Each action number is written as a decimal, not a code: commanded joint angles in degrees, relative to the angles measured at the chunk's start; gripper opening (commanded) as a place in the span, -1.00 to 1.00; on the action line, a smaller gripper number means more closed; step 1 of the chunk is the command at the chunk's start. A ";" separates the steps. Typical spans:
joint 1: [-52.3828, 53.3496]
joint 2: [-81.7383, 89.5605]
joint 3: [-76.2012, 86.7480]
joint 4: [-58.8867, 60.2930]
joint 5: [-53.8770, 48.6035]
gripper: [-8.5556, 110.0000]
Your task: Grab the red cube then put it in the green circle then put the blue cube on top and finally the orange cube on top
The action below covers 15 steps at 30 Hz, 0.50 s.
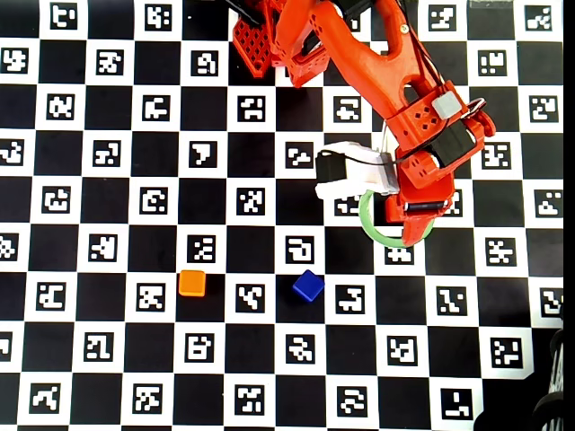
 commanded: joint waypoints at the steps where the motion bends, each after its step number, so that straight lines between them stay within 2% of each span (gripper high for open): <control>1: 3.34 6.59 -6.86 2.11 -0.53 -0.16; 6: 7.21 5.10 -12.74 6.86 -2.11 -0.17; 11: 11.60 1.76 -22.59 13.62 -10.81 -0.21; 15: 13.97 -0.70 -27.86 16.35 -13.36 -0.21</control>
